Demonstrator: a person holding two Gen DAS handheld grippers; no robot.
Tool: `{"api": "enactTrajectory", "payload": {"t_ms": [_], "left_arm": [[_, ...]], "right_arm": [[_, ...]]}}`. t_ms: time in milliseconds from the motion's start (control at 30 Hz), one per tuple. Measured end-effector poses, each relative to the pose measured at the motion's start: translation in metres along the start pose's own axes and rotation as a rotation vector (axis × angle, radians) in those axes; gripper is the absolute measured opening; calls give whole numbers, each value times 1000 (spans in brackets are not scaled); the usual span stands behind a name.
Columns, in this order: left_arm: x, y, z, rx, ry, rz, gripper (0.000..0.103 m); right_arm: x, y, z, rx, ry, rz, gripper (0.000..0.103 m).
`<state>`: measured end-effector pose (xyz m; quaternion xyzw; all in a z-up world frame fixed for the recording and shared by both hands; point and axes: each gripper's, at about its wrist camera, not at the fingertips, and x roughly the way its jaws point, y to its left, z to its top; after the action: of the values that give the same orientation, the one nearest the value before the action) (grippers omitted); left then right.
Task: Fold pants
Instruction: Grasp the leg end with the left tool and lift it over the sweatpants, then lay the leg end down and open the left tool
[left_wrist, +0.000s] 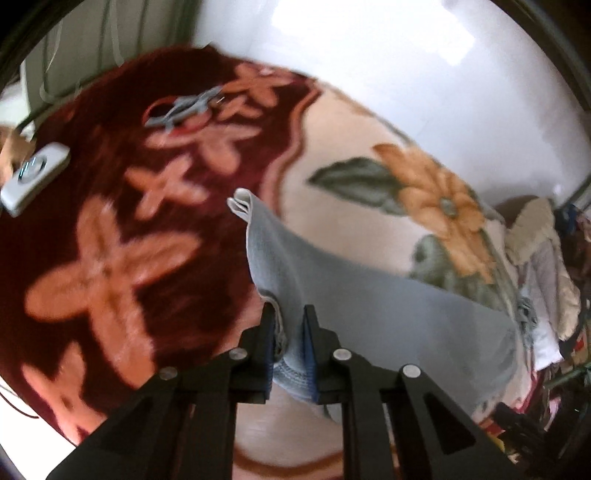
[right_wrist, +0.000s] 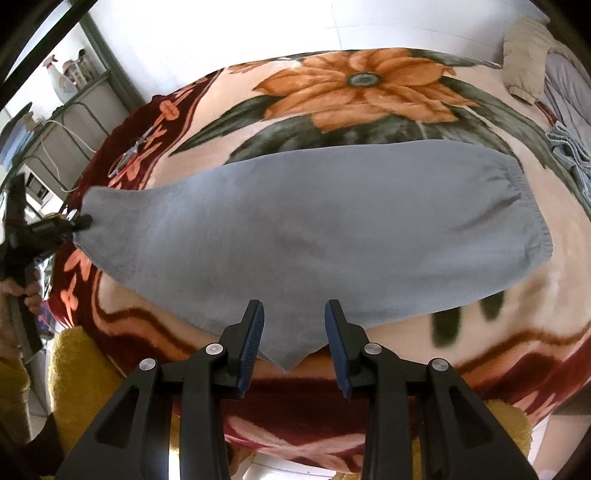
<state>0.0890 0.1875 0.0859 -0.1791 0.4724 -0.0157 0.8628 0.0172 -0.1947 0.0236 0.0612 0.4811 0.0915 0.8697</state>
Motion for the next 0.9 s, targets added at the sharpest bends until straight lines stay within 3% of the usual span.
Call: {"api": "enactTrajectory", "payload": {"t_ms": [167, 333, 600, 900], "left_arm": [[-23, -51, 6, 114, -6, -55, 14], [-19, -105, 1, 210, 35, -83, 14], [23, -167, -26, 330, 129, -74, 14], [75, -196, -54, 386, 234, -56, 14]], "right_arm": [[-2, -6, -1, 19, -15, 12, 35], [-6, -17, -3, 43, -33, 24, 35], [-11, -35, -5, 92, -51, 27, 35], [-4, -49, -7, 128, -36, 24, 35]]}}
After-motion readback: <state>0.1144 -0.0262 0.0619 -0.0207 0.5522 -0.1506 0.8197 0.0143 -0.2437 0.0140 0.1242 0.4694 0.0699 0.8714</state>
